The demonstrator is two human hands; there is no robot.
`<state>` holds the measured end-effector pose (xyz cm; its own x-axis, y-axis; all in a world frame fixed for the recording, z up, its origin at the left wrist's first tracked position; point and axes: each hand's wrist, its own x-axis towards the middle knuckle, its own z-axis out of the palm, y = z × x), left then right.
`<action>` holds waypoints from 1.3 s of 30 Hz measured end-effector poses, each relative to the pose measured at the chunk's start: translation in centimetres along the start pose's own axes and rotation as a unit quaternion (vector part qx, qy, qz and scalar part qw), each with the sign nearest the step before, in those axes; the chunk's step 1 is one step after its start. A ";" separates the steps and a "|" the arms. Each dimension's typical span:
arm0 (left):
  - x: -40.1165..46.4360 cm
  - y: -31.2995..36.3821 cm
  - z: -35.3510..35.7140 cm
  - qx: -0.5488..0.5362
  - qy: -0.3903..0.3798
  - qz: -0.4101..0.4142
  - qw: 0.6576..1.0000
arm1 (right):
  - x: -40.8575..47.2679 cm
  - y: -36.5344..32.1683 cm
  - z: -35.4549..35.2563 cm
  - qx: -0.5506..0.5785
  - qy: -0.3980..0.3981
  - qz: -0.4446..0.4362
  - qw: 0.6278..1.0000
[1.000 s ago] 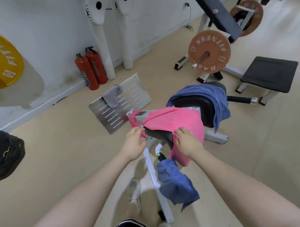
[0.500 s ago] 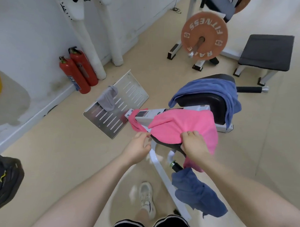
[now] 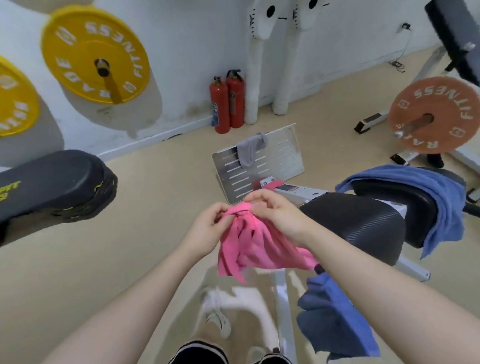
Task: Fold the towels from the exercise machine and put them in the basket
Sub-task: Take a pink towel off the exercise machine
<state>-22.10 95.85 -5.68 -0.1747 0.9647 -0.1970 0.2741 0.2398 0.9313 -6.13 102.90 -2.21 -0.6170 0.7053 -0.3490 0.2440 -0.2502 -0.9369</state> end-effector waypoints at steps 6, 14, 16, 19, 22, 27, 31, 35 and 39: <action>-4.1 -2.0 -10.3 -0.092 0.128 -0.069 0.985 | 5.5 -2.6 9.1 -0.106 -0.077 -0.019 0.991; -5.0 -5.3 -26.4 -0.112 0.184 -0.076 0.973 | 15.7 -6.3 24.2 -0.208 -0.136 -0.054 0.967; -5.0 -6.0 -30.8 -0.101 0.187 -0.079 0.974 | 18.4 -7.5 28.4 -0.224 -0.133 -0.066 0.963; -5.1 -7.3 -37.2 -0.112 0.139 -0.081 0.981 | 22.0 -8.9 34.2 -0.208 -0.133 -0.062 0.967; -5.0 -9.0 -43.1 -0.113 0.093 -0.069 0.987 | 25.5 -10.4 39.2 -0.169 -0.124 -0.037 0.977; -3.6 -11.9 -50.9 -0.111 0.109 -0.078 0.985 | 31.8 -12.3 45.0 -0.278 -0.106 -0.080 0.951; -0.9 -14.5 -56.6 -0.085 0.183 -0.096 0.975 | 37.1 -14.1 48.6 -0.281 -0.117 -0.082 0.949; 2.9 -16.9 -62.4 -0.102 0.249 -0.119 0.956 | 43.4 -16.1 52.8 -0.273 -0.176 -0.103 0.940; 7.1 -17.7 -69.1 -0.117 0.265 -0.147 0.946 | 50.4 -18.9 57.7 -0.341 -0.245 -0.154 0.894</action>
<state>-93.54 90.98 -2.36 -0.6768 0.6556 -0.3349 -0.0659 0.3992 0.9145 -85.07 104.93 -3.09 -0.9469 0.2533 -0.1980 0.3016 0.4864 -0.8200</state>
